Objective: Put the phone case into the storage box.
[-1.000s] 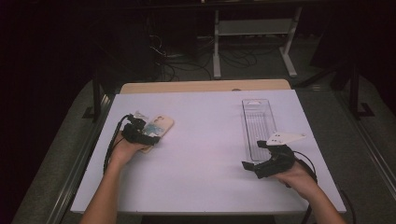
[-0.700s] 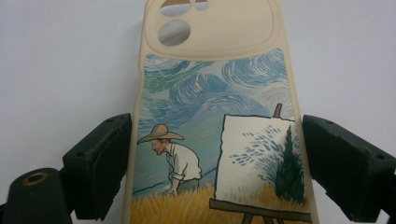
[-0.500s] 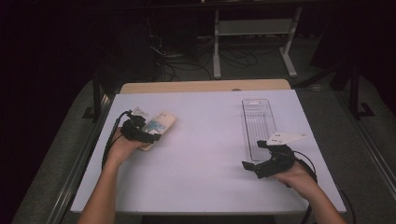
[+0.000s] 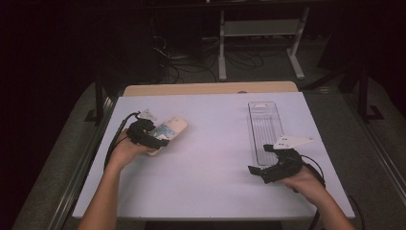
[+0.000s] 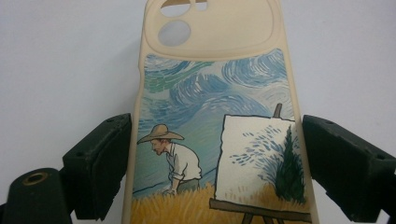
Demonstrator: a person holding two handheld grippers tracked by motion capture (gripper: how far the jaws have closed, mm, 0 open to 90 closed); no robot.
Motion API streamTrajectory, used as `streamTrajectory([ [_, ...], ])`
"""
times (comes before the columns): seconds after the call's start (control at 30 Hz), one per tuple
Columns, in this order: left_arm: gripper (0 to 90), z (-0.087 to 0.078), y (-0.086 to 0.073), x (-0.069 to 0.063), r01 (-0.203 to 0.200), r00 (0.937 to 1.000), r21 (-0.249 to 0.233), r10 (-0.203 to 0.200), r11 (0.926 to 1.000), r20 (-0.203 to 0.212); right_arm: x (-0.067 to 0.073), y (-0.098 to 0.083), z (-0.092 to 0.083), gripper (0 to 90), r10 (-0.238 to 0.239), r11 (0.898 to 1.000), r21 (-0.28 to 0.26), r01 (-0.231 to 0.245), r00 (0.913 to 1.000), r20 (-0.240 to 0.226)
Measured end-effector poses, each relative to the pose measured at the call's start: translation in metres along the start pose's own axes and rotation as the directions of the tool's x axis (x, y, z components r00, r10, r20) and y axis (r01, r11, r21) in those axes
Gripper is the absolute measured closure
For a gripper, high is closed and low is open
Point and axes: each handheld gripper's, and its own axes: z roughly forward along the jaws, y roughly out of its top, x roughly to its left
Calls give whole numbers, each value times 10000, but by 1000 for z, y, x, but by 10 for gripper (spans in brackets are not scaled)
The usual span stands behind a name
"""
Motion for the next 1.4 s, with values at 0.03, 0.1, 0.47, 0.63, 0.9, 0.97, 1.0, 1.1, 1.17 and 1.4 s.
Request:
streamTrajectory([
  [0.03, 113, -1, 1, -1, -73, 9999, 63, 72, 10000, 111, 0, 0, 0, 0, 1, 10000, -1, -1, 10000, 0],
  [0.1, 113, -2, 2, -5, -23, 9995, 10, 22, 10000, 312, 0, 0, 0, 0, 1, 10000, 0, -1, 10000, 1],
  [0.47, 114, -6, 15, -24, -859, 9886, -374, 898, 9956, 1208, 0, 0, 0, 0, -3, 10000, 8, 3, 10000, -3],
  [0.63, 113, -9, 21, -33, -1514, 9758, -492, 1572, 9873, 1522, 0, 0, 0, 0, -3, 10000, 10, 3, 10000, -2],
  [0.9, 113, -9, 30, -50, -2143, 9525, -628, 2228, 9747, 2077, 0, 0, 0, 0, -18, 10000, 9, 18, 10000, -1],
  [0.97, 113, -8, 31, -54, -2172, 9485, -707, 2276, 9736, 2205, 0, 0, 0, 0, -18, 10000, 9, 18, 10000, -6],
  [1.0, 113, -7, 31, -55, -2233, 9460, -690, 2333, 9723, 2252, 0, 0, 0, 0, -21, 10000, 9, 21, 10000, -5],
  [1.1, 113, -7, 33, -59, -2478, 9354, -785, 2596, 9656, 2402, 0, 0, 0, 0, -24, 10000, 8, 24, 10000, -7],
  [1.17, 113, -7, 34, -63, -2535, 9278, -786, 2654, 9641, 2623, 0, 0, 0, 0, -19, 10000, 11, 19, 10000, -8],
  [1.4, 113, -4, 39, -77, -2907, 8972, -912, 3045, 9524, 3198, 0, 1, 1, 0, 16, 10000, 75, -16, 10000, -29],
])
